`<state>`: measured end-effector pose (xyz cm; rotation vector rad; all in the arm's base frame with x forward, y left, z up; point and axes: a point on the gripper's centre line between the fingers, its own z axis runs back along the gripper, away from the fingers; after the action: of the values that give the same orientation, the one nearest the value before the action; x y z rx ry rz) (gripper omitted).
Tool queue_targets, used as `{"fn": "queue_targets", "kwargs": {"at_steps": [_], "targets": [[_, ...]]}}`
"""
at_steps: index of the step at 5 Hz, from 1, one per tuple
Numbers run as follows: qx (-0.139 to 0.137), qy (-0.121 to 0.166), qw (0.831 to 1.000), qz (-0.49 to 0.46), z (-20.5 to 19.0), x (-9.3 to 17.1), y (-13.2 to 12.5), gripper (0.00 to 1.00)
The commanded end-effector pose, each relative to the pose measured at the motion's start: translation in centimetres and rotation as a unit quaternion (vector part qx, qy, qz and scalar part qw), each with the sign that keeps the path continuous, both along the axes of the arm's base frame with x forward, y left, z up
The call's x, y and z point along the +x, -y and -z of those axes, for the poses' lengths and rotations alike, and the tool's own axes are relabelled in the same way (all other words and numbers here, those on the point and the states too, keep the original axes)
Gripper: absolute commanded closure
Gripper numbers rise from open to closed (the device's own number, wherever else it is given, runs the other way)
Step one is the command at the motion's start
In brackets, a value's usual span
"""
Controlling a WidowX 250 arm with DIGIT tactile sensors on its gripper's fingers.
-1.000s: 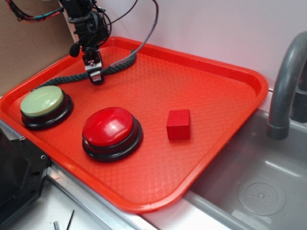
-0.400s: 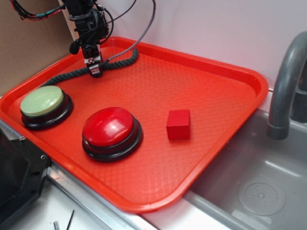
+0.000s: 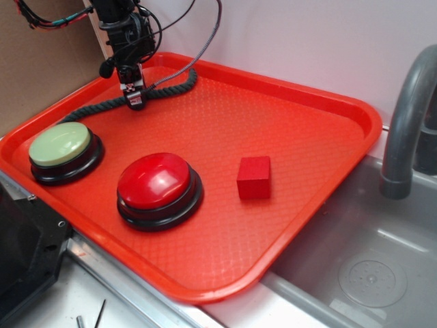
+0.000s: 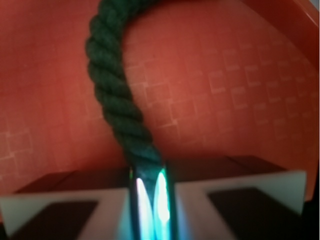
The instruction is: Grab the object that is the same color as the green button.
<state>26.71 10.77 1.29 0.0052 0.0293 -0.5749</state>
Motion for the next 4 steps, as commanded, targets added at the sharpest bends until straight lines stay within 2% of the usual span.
{"fn": "queue_targets", "kwargs": {"at_steps": [1,2,3,4], "targets": [[0.009,0.021,0.982,-0.188,-8.8,-0.6,4.5,1.0],[-0.012,0.026,0.955,-0.294,-13.1,-0.6,6.0,1.0],[-0.016,0.032,0.93,-0.366,-16.4,-0.7,7.6,1.0],[-0.024,0.052,0.924,-0.378,-18.4,-1.1,9.4,1.0]]}}
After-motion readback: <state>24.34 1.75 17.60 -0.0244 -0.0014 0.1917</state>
